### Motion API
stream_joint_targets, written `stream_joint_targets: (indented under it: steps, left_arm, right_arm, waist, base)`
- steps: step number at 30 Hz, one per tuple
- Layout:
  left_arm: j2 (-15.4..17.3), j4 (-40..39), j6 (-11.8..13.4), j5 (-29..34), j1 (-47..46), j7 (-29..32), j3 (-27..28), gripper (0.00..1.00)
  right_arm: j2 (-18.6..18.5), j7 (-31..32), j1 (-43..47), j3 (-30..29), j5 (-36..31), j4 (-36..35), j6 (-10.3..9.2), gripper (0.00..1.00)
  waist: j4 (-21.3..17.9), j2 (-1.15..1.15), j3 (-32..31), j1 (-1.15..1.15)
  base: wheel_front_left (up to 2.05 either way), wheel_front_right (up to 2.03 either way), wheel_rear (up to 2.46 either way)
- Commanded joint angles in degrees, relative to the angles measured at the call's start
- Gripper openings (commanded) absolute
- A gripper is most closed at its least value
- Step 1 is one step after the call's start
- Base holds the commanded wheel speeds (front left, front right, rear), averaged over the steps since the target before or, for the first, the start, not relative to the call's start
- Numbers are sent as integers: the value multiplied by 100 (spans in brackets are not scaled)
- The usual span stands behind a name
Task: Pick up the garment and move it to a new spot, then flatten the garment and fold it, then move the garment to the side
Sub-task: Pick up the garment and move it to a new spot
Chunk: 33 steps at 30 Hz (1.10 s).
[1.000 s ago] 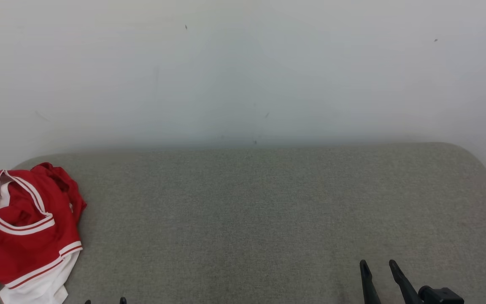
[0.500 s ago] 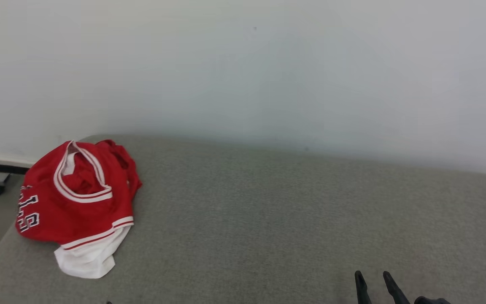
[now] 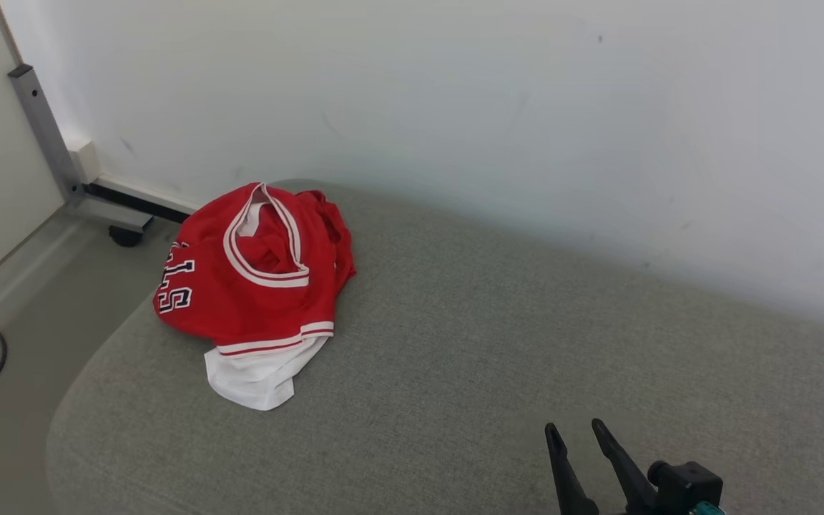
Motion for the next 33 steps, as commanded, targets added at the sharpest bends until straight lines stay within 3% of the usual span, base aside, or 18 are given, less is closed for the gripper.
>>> stream_joint_targets:
  steps: [1, 8, 13, 17, 23, 26, 30, 33]
  left_arm:
    - [-43, -67, 54, -64, 77, -53, 35, 100]
    - [-154, -2, 59, -486, -80, 215, 88, 100]
    - [-62, 243, 25, -731, -888, 1030, 1, 100]
    - [45, 607, -144, -926, -1996, 1836, -221, 100]
    - [26, 1817, -395, -1234, -3702, 2676, -495, 100]
    - [-3, 2623, -385, -1550, -4542, 2952, -337, 100]
    - [-117, 3805, -426, -1960, -5500, 2990, -142, 100]
    - [19, 4372, -461, -1960, -5805, 2874, -93, 100]
  right_arm:
    - [2, -30, -123, 65, 3, 55, -12, 100]
    - [2, -57, -356, 201, -29, 189, -12, 100]
    - [1, -22, -377, 170, -147, 69, -12, 100]
    - [0, 144, -284, 65, -387, -257, -12, 100]
    - [-91, 676, -113, -123, -862, -1132, -12, 100]
    - [-237, 1106, -72, -30, -1067, -1907, -12, 100]
    - [-586, 1718, 374, -284, -1185, -3084, -12, 100]
    - [-688, 2041, 745, -346, -1168, -3754, -11, 100]
  waist:
    - [278, 0, 261, 0]
    - [381, 0, 400, 0]
    - [442, 0, 510, 0]
    - [469, 0, 786, 0]
    - [407, 0, 1455, 0]
    - [115, 0, 1979, 0]
    - [-204, 0, 2571, 0]
    - [-450, 0, 2731, 0]
  base:
    - [0, 0, 0]
    - [0, 0, 0]
    - [0, 0, 0]
    - [0, 0, 0]
    - [0, 0, 0]
    - [0, 0, 0]
    - [0, 0, 0]
    - [0, 0, 0]
